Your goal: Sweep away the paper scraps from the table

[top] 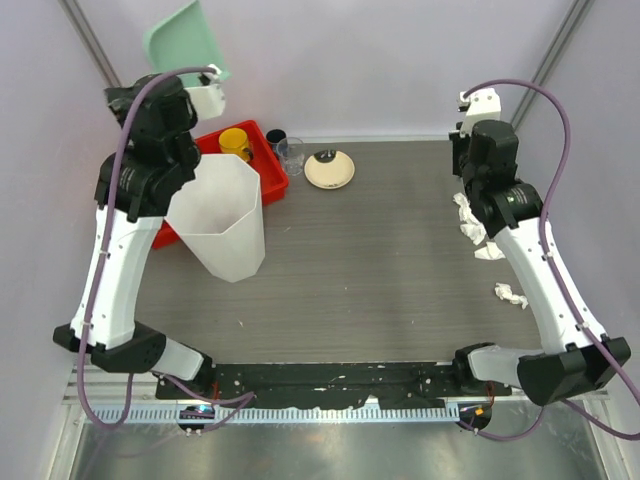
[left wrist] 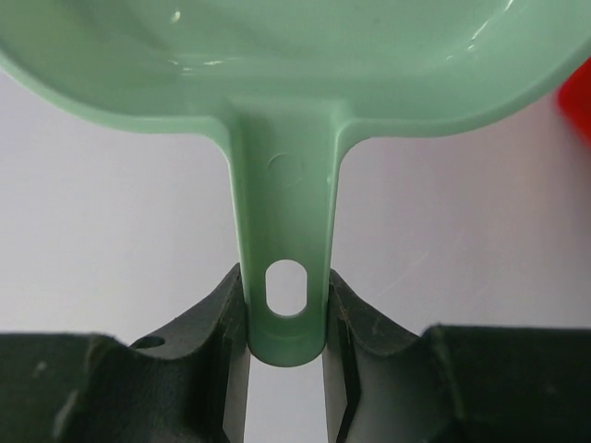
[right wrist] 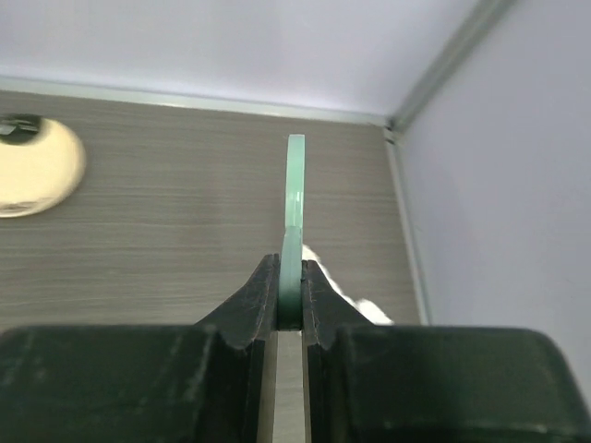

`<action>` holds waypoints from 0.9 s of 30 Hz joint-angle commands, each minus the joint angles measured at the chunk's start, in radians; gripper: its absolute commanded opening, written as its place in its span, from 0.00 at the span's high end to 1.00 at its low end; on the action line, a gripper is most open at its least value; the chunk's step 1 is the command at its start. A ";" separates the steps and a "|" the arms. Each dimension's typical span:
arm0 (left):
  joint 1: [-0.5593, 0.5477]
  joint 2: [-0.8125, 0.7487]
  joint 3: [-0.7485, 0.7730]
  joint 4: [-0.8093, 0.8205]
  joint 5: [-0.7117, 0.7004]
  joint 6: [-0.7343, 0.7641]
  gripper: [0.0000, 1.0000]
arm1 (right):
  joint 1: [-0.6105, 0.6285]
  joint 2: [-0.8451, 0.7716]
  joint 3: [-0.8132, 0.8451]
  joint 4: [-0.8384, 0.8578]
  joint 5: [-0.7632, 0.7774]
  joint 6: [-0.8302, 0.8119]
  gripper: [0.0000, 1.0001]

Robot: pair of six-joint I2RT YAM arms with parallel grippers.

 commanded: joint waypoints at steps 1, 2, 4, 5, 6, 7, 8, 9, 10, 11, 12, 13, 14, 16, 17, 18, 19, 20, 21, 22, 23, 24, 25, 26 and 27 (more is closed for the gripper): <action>-0.115 0.095 0.134 -0.362 0.181 -0.367 1.00 | -0.119 0.032 -0.014 0.019 0.187 -0.075 0.99; -0.137 0.109 0.132 -0.419 0.218 -0.420 1.00 | -0.144 0.035 -0.028 0.019 0.140 -0.067 0.99; -0.193 0.133 0.132 -0.498 0.363 -0.553 1.00 | -0.201 0.055 -0.045 0.025 0.075 -0.054 0.99; -0.212 0.164 0.137 -0.525 0.425 -0.592 1.00 | -0.212 0.066 -0.066 0.048 0.049 -0.055 0.99; -0.241 0.178 0.145 -0.551 0.483 -0.627 1.00 | -0.215 0.076 -0.076 0.058 0.009 -0.061 0.99; -0.253 0.195 0.160 -0.592 0.622 -0.699 1.00 | -0.220 0.092 -0.079 0.058 0.004 -0.067 0.99; -0.266 0.215 0.163 -0.606 0.689 -0.727 1.00 | -0.220 0.131 -0.076 0.050 0.004 -0.066 0.99; -0.287 0.224 0.160 -0.619 0.746 -0.750 1.00 | -0.223 0.155 -0.073 0.042 0.015 -0.067 0.99; -0.298 0.230 0.142 -0.629 0.836 -0.770 1.00 | -0.224 0.178 -0.071 0.036 0.020 -0.066 0.99; -0.309 0.233 0.122 -0.631 0.867 -0.796 1.00 | -0.229 0.216 -0.071 0.026 0.024 -0.064 0.99; -0.327 0.230 0.096 -0.625 0.896 -0.804 1.00 | -0.227 0.236 -0.071 0.018 0.036 -0.063 0.99; -0.333 0.224 0.024 -0.597 0.919 -0.807 1.00 | -0.229 0.253 -0.071 0.010 0.040 -0.058 0.99; -0.339 0.215 -0.021 -0.576 0.956 -0.813 1.00 | -0.230 0.280 -0.080 0.001 0.037 -0.058 0.99; -0.346 0.187 -0.160 -0.515 0.981 -0.804 1.00 | -0.230 0.300 -0.093 -0.001 -0.011 -0.060 0.99; -0.347 0.183 -0.202 -0.499 0.987 -0.801 1.00 | -0.229 0.310 -0.103 -0.001 -0.046 -0.060 0.99; -0.349 0.181 -0.242 -0.487 0.989 -0.793 1.00 | -0.229 0.322 -0.108 0.001 -0.080 -0.058 0.99; -0.349 0.184 -0.309 -0.468 0.992 -0.792 1.00 | -0.230 0.326 -0.122 0.007 -0.147 -0.047 0.99; -0.350 0.186 -0.338 -0.459 0.993 -0.790 1.00 | -0.227 0.330 -0.128 0.019 -0.182 -0.041 0.99; -0.349 0.190 -0.364 -0.455 0.993 -0.792 1.00 | -0.227 0.333 -0.137 0.022 -0.216 -0.037 0.99; -0.349 0.201 -0.407 -0.451 1.014 -0.792 1.00 | -0.221 0.333 -0.148 0.024 -0.276 -0.032 0.99; -0.350 0.207 -0.427 -0.445 1.024 -0.793 1.00 | -0.215 0.333 -0.156 0.025 -0.299 -0.012 0.99; -0.350 0.212 -0.447 -0.439 1.022 -0.799 1.00 | -0.194 0.330 -0.160 0.025 -0.325 -0.005 0.99; -0.350 0.218 -0.490 -0.424 1.021 -0.801 1.00 | -0.182 0.327 -0.169 0.021 -0.367 0.003 0.99; -0.350 0.219 -0.510 -0.415 1.018 -0.802 1.00 | -0.168 0.324 -0.172 0.015 -0.402 0.028 0.99; -0.349 0.219 -0.532 -0.404 1.013 -0.804 1.00 | -0.151 0.320 -0.177 0.007 -0.419 0.048 0.99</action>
